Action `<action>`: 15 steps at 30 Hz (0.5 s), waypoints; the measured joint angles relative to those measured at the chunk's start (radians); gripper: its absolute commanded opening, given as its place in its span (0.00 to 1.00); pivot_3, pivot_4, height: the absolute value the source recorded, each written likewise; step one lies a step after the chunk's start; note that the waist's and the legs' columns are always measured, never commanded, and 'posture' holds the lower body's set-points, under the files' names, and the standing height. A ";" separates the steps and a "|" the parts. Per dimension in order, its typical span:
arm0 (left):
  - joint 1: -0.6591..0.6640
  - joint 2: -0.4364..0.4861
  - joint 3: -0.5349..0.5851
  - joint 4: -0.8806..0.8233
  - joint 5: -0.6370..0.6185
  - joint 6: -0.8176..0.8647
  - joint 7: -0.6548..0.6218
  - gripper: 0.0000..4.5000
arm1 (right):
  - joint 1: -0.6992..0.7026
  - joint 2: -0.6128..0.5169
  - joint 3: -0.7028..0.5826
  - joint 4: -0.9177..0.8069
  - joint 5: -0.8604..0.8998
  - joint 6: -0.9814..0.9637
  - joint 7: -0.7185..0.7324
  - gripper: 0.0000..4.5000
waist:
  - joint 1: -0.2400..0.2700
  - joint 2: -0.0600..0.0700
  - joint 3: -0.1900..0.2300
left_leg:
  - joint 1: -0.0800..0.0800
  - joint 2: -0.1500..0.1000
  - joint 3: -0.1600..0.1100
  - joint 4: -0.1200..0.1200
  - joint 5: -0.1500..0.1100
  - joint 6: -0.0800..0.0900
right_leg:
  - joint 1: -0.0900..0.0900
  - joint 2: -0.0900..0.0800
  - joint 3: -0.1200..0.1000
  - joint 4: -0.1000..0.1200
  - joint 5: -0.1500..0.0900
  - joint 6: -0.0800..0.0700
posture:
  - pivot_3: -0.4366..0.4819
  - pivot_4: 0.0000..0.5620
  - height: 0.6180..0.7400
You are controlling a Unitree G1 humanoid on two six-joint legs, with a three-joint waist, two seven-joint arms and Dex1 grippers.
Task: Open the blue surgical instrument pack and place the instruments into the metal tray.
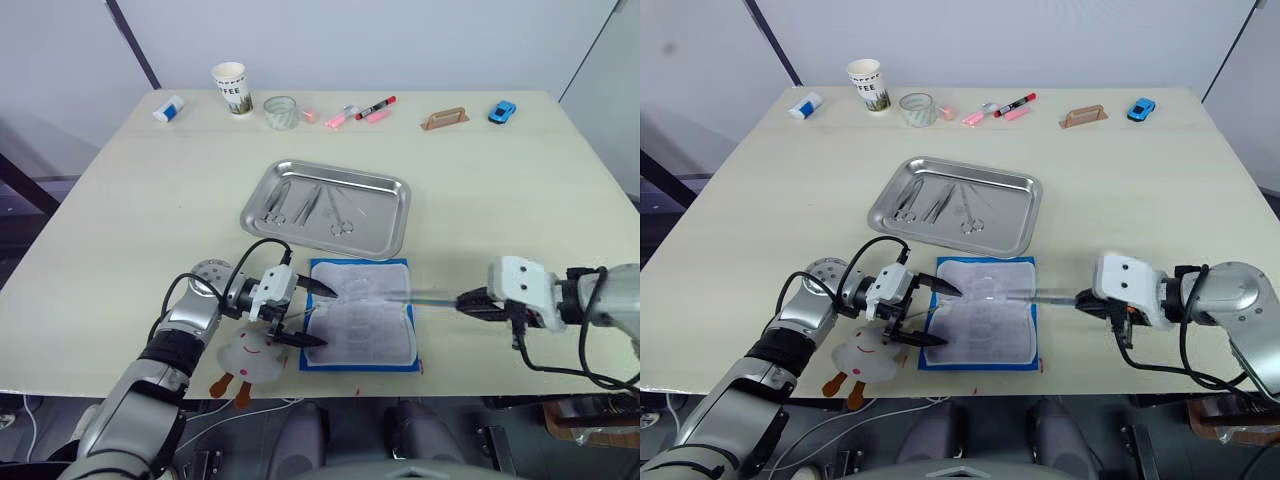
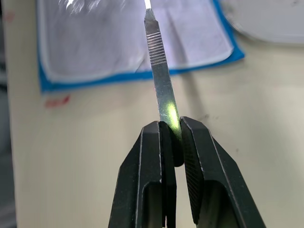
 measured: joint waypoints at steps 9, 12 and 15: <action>0.004 0.000 0.007 -0.011 0.000 0.003 0.000 1.00 | -0.194 0.295 0.002 0.022 0.095 0.314 -0.300 0.00 | 0.000 0.000 0.000 | 0.000 0.000 0.000 0.000 0.000 0.000 | 0.000 0.000 0.000 0.000 0.000 0.000 | 0.48 0.27 0.90; 0.010 0.000 0.014 -0.014 0.000 0.004 0.000 1.00 | -0.260 0.404 0.004 0.059 0.101 0.401 -0.405 0.00 | -0.001 0.000 0.000 | 0.000 0.000 0.000 0.000 0.000 0.000 | 0.000 0.000 0.000 0.000 0.000 0.000 | 0.48 0.27 0.90; 0.020 -0.003 0.025 -0.026 0.001 0.009 0.000 1.00 | -0.370 0.541 0.015 0.155 0.079 0.466 -0.541 0.00 | -0.001 0.001 0.000 | -0.001 0.000 -0.001 0.000 0.000 0.000 | -0.001 0.000 0.001 0.000 0.000 0.000 | 0.48 0.27 0.90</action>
